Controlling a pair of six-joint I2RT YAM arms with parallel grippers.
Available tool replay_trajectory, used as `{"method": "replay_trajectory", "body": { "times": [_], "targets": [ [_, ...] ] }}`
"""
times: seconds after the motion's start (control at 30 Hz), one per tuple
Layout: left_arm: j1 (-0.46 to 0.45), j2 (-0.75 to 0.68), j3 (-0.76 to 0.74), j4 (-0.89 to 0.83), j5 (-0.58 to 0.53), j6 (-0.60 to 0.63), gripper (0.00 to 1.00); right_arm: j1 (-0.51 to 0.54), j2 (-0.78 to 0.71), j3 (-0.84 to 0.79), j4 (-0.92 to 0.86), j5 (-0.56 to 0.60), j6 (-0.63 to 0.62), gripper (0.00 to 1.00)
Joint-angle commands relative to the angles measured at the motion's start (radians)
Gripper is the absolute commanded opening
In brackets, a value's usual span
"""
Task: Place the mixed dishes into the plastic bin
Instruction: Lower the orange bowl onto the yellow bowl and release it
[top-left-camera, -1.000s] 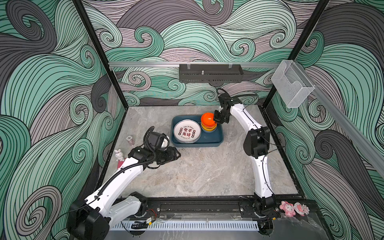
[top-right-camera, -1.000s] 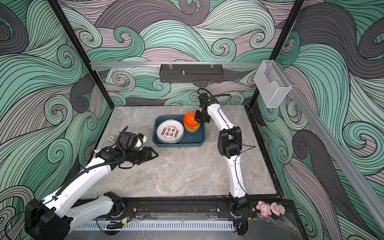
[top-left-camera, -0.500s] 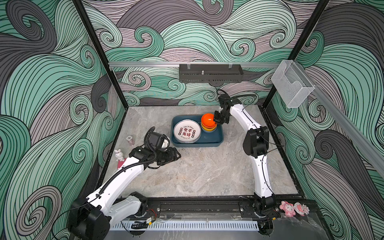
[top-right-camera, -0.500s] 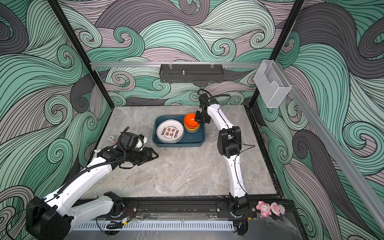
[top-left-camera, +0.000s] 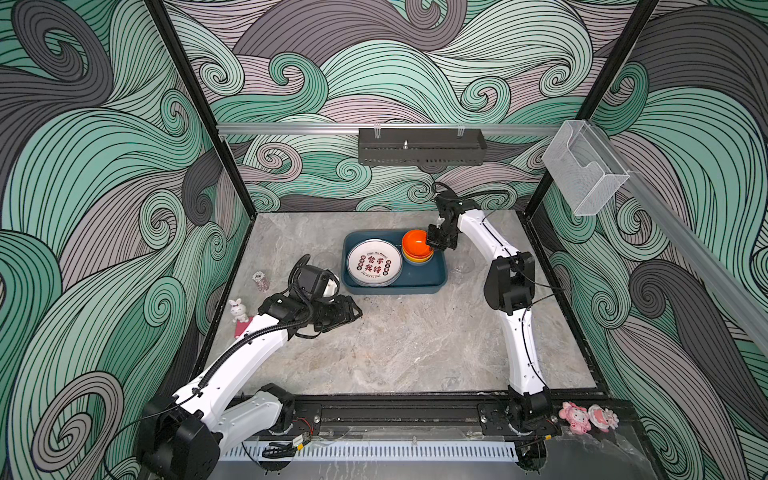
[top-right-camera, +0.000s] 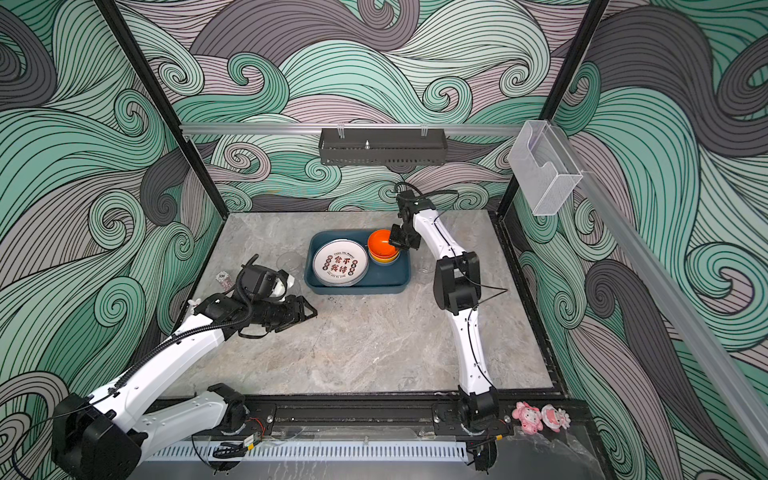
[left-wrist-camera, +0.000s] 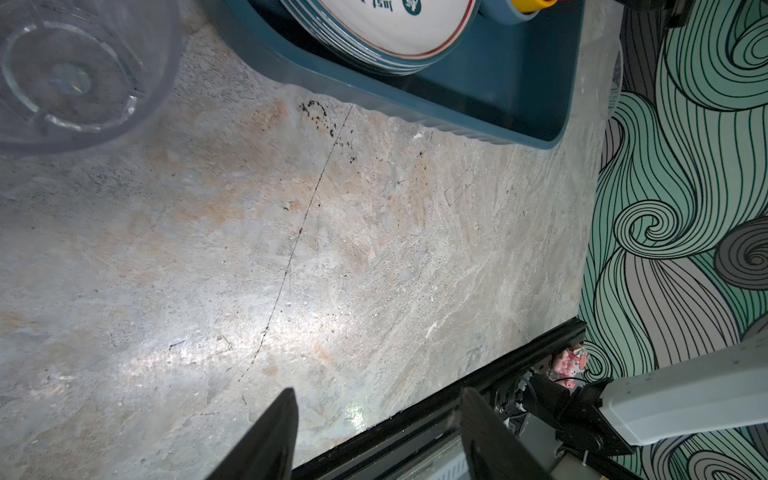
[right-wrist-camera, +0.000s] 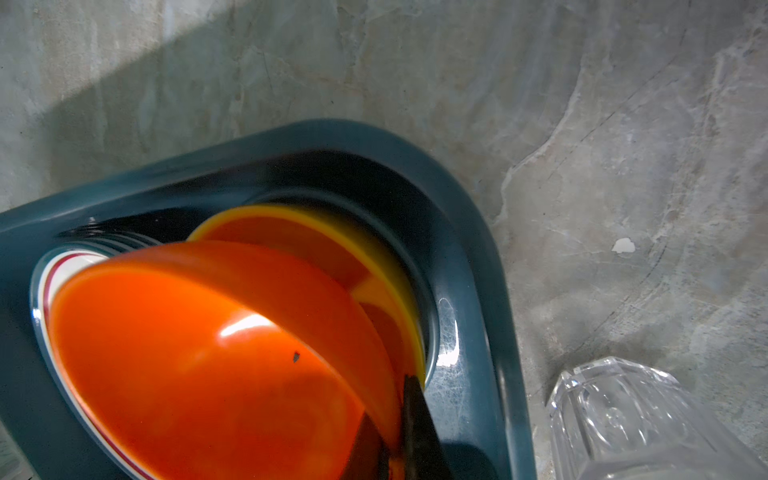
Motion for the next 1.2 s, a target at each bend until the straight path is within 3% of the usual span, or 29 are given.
{"method": "replay_trajectory", "body": {
  "times": [0.0,0.57,0.87,1.17],
  "targets": [
    [0.009,-0.003,-0.006,-0.012,0.007,-0.012,0.64,-0.008,0.011,0.026,-0.019,-0.001,0.002,0.02],
    [0.011,-0.003,-0.008,-0.007,0.008,-0.024,0.64,-0.008,0.012,0.054,-0.040,0.010,-0.001,0.22],
    [0.017,-0.029,0.006,-0.011,-0.007,-0.025,0.64,-0.008,-0.097,0.028,-0.050,0.026,-0.019,0.30],
    [0.030,-0.135,-0.002,-0.027,-0.113,-0.030,0.64,0.005,-0.249,-0.085,-0.049,0.031,-0.028,0.30]
  ]
}}
